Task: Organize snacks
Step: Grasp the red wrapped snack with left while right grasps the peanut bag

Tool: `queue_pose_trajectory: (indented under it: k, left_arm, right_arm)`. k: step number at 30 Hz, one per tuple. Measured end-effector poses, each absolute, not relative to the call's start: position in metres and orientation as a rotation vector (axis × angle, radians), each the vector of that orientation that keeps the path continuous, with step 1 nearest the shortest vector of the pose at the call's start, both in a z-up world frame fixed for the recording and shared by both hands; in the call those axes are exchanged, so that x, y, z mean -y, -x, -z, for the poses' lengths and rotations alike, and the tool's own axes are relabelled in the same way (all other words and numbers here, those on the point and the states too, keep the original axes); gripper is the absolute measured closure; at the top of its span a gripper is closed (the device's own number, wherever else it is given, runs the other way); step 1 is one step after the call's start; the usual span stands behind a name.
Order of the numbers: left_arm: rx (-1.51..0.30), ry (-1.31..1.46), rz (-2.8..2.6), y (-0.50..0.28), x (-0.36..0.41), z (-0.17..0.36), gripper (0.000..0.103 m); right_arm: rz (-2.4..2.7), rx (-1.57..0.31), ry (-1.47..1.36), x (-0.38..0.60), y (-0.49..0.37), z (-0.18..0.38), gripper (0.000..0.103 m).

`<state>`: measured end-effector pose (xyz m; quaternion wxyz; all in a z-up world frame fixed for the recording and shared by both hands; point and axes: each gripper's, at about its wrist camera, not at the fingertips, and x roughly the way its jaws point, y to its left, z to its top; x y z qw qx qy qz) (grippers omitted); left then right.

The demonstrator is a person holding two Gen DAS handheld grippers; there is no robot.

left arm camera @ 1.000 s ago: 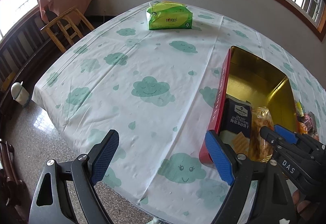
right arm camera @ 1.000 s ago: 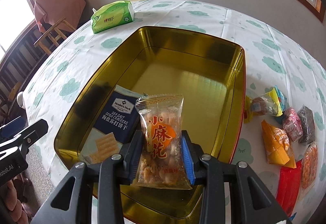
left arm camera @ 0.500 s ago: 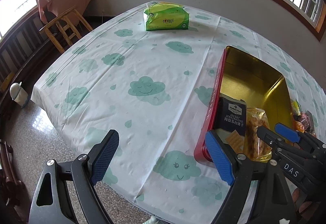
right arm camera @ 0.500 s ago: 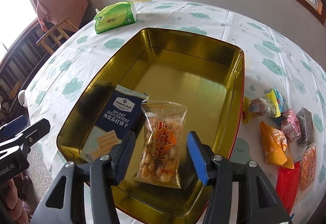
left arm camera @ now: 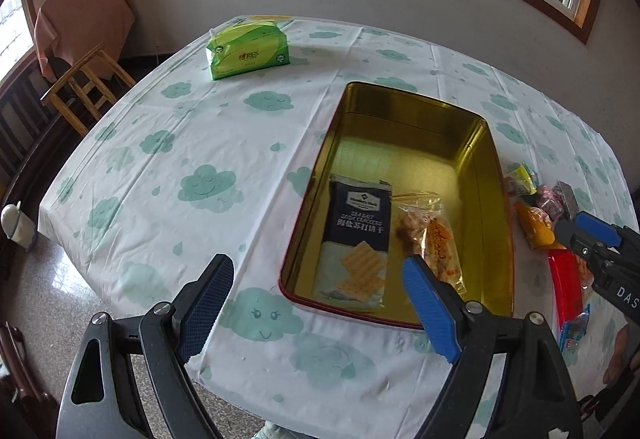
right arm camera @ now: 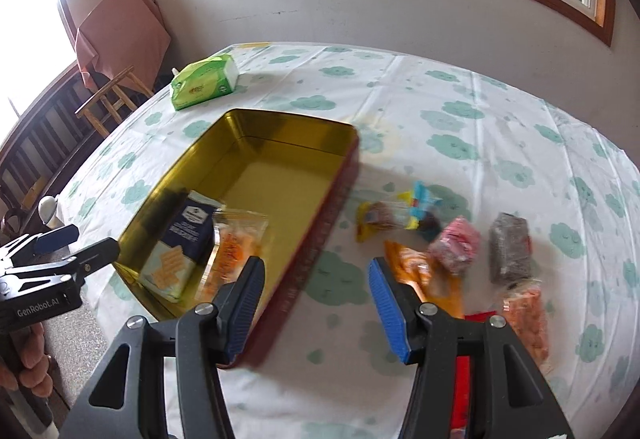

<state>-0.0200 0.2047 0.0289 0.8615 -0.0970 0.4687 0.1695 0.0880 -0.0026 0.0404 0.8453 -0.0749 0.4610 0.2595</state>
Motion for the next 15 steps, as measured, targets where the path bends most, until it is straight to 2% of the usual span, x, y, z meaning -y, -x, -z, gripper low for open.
queue_pose_trajectory:
  k: [8,15]
  left_arm:
    - [-1.01,0.129,-0.229,-0.001,-0.143,-0.03,0.019]
    - [-1.061,0.079,-0.114,-0.017,-0.09,-0.022,0.019]
  right_arm:
    - [-0.355,-1.042,0.19,0.11,-0.117,-0.012,0.047]
    - [-0.38,-1.095,0.219,0.136,-0.123,0.02,0.043]
